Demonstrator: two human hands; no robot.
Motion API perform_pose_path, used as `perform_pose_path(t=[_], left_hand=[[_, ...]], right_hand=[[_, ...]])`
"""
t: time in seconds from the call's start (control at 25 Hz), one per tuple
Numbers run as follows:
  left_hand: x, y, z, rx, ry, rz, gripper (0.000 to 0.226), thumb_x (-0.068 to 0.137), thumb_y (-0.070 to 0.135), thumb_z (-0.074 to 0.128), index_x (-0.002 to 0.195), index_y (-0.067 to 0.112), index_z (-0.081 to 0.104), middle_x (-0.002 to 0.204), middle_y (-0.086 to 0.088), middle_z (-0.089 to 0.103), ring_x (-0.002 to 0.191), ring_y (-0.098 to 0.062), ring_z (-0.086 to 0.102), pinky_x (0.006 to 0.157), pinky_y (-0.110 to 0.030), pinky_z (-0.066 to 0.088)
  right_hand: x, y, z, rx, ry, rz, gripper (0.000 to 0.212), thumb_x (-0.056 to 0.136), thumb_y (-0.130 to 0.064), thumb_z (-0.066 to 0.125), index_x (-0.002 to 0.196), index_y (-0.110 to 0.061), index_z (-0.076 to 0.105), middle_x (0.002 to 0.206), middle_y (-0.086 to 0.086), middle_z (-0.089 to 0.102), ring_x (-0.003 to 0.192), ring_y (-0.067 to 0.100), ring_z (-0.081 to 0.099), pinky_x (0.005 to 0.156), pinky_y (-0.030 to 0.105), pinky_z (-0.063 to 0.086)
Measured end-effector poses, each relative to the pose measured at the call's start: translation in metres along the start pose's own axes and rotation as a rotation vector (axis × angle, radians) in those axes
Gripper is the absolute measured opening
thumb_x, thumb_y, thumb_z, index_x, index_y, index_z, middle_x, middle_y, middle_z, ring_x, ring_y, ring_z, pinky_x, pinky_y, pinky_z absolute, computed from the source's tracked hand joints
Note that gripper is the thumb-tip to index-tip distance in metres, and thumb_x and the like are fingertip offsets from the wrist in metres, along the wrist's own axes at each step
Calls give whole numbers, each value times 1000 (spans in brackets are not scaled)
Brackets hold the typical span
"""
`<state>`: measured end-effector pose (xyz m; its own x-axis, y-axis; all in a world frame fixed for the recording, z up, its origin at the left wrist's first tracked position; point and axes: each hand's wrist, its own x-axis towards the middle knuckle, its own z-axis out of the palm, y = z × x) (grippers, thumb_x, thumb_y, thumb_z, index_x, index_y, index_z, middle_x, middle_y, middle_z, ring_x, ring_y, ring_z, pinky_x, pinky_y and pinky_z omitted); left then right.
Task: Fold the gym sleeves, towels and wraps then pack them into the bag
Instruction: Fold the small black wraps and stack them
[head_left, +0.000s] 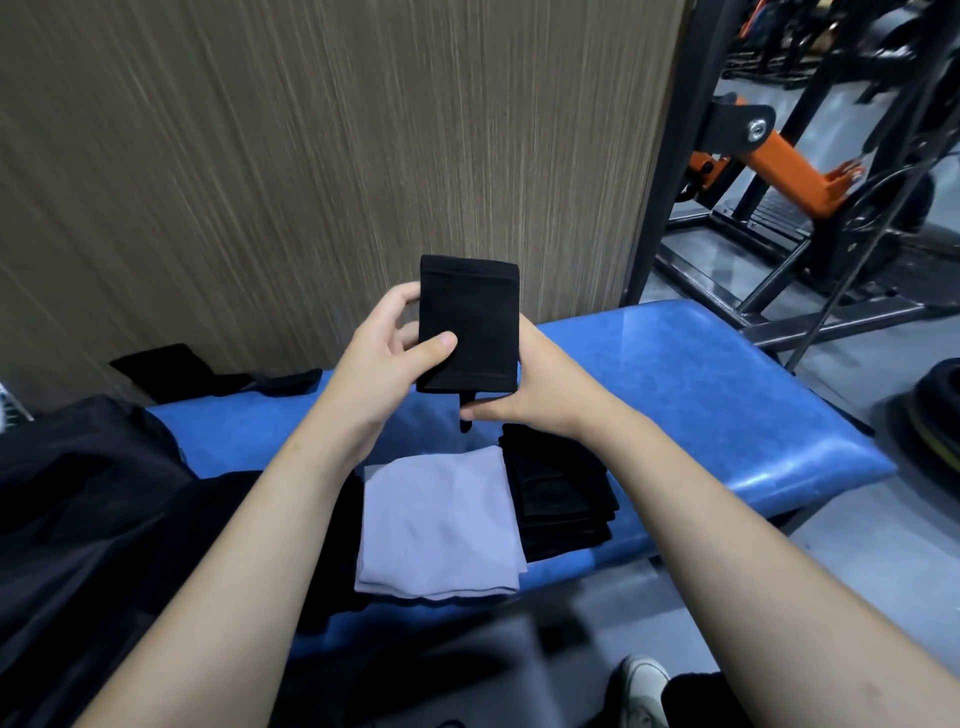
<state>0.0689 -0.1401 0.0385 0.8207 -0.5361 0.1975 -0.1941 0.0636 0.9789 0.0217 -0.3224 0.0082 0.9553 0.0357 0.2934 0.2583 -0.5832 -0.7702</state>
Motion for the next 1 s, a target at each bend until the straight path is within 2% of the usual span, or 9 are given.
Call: perform_pose_path(t=[0.16,0.32,0.48,0.56,0.64,0.76,0.84,1.0], left_hand=[[-3,8,2,-24,-36,60,63,96,-4,57,145,30,37,113,-15,73,111,-28,68,95,-37,54],[-5,6,5,108,-19,135,44,93,-6,58,131,17,59,126,-3,68,119,-18,62,98,-33,50],[-4,4,0,248,28,156,35,93,-1,61,122,18,68,121,5,70,115,-14,63,100,-32,51],[-5,3,-3,364,55,183,36,92,0,63,121,20,69,119,9,70,111,-8,63,99,-28,50],[-4,1,-6,453,82,190,37,91,3,65,121,24,69,117,13,70,108,-6,63,98,-28,50],[-2,-6,-12,504,138,172,39,88,7,68,119,31,69,114,14,70,106,-11,64,98,-35,51],[-2,-10,-15,566,182,182,39,86,11,70,117,34,69,113,16,70,106,-12,63,98,-38,50],[-4,-11,-13,710,258,208,41,85,11,69,120,31,65,113,17,66,104,-4,59,97,-29,47]], right_hand=[[2,-5,6,-19,11,-8,70,61,-35,85,125,-31,56,116,-8,65,107,9,64,88,42,56],[0,-16,4,-7,82,9,39,76,-6,76,111,-17,64,94,-10,64,91,12,63,80,39,55],[-4,-13,-2,15,81,67,42,81,-16,76,119,-23,59,106,-6,68,95,12,65,79,29,57],[-5,-6,-6,-69,68,70,48,78,-16,72,122,-28,56,102,-8,69,92,12,63,79,26,52],[-5,0,-11,-149,83,101,41,73,-14,67,109,-29,54,89,-10,65,85,14,60,73,29,48],[-7,3,-19,-228,114,145,30,71,-14,66,92,-26,47,77,-10,58,78,19,57,69,32,44],[-9,2,-22,-280,104,152,30,72,-17,67,92,-25,47,76,-11,59,79,19,58,72,32,42],[-13,-5,-25,-358,108,178,31,72,-27,69,92,-31,46,87,-12,61,84,16,59,73,32,40]])
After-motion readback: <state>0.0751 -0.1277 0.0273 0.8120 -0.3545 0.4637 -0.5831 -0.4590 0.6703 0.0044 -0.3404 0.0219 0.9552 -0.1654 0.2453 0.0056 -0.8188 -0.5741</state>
